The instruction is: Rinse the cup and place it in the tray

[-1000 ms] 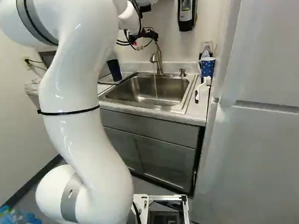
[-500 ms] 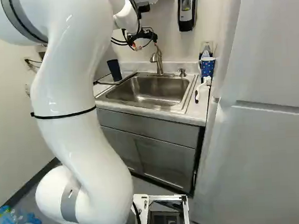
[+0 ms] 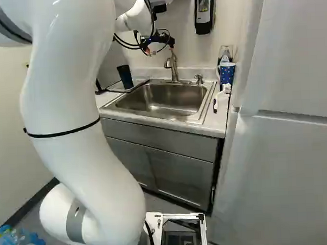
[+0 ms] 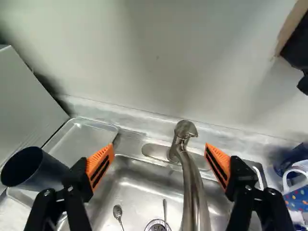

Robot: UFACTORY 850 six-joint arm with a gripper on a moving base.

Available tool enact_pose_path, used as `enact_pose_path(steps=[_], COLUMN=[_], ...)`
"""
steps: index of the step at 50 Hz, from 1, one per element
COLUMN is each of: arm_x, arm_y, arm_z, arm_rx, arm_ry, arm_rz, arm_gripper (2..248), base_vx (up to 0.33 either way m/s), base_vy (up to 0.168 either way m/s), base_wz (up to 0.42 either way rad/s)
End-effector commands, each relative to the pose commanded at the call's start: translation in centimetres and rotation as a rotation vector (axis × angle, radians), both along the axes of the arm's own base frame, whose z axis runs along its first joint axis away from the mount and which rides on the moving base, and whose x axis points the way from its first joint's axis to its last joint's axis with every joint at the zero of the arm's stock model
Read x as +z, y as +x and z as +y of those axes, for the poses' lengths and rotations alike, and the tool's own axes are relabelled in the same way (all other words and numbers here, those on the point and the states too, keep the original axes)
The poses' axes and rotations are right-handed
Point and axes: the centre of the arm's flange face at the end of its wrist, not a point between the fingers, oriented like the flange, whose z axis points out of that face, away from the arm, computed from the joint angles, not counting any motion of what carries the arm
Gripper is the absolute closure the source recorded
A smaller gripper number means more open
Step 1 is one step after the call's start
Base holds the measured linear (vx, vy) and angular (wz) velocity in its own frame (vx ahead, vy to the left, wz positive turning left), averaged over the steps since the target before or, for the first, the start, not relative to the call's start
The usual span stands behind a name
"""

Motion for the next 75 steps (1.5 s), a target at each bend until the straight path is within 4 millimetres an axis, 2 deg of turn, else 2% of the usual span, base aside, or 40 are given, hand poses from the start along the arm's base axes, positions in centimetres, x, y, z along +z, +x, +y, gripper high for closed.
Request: enact_pose_path(steps=[16,36,54,70,75], arm_x=[-0.1,-1.4,-2.5,-2.5,-2.5], arm_y=[-2.6,-7.4,-12.4,-15.6,-15.9], arm_z=[-1.7,-3.2,-3.1,-2.5,-2.5], arm_rx=[-0.035,-0.073,-0.092,-0.093,-0.093], arm_ry=[0.004,-0.006,-0.009,-0.009,-0.009], arm_rz=[0.038,0.237,0.431,0.432,0.432], arm_gripper=[3,3,3,3,3], base_vx=[0.0,0.0,0.0,0.0,0.0], base_vy=[0.0,0.0,0.0,0.0,0.0], base_wz=[0.0,0.0,0.0,0.0,0.0])
